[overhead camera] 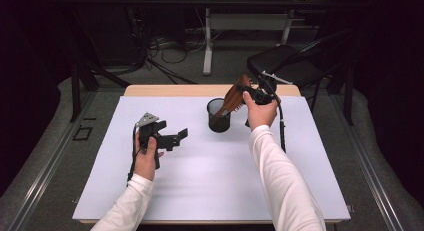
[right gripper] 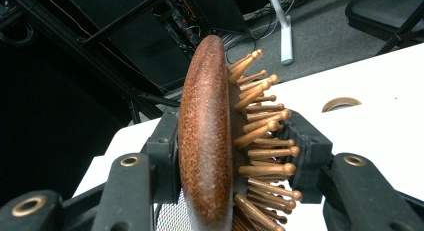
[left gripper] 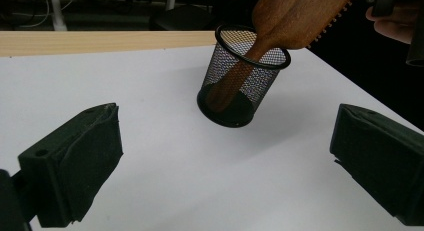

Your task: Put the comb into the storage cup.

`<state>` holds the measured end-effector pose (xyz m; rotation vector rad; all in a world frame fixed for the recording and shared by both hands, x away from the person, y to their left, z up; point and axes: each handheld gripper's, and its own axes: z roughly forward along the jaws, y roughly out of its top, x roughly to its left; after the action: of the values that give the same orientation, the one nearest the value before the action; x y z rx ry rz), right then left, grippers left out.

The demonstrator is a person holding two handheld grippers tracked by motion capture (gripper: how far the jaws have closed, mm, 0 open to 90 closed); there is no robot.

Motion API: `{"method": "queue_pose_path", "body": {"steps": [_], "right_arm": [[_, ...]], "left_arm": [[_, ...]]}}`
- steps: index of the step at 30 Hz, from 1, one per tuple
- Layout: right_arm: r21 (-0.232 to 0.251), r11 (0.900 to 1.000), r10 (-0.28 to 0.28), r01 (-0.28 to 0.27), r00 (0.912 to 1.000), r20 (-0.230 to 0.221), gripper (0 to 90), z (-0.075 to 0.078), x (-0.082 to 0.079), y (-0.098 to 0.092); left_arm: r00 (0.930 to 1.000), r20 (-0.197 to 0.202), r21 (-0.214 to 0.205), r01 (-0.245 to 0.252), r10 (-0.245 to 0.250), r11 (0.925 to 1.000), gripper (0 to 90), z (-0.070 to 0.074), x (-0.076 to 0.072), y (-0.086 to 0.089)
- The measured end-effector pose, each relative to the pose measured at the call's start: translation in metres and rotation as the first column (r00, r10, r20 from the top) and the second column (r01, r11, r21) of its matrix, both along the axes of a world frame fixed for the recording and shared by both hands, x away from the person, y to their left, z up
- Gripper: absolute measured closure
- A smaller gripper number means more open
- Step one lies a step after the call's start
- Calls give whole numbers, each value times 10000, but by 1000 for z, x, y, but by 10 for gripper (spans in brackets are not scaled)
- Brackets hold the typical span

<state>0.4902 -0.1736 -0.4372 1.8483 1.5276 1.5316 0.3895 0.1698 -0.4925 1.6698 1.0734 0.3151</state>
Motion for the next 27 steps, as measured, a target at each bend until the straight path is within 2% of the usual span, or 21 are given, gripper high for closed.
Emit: {"method": "queue_pose_path", "body": {"steps": [11,27], "right_arm": [[196,9998,-35,34,10000,68,487,-5,0,-6],[387,9992,44,-41,10000,-62,480,-9,0,-13]], "left_arm": [[10000,-3,33,13,-13,10000,3,0,0,0],[10000,-1,87,18,-18,10000,3,-1,0,-1]]}}
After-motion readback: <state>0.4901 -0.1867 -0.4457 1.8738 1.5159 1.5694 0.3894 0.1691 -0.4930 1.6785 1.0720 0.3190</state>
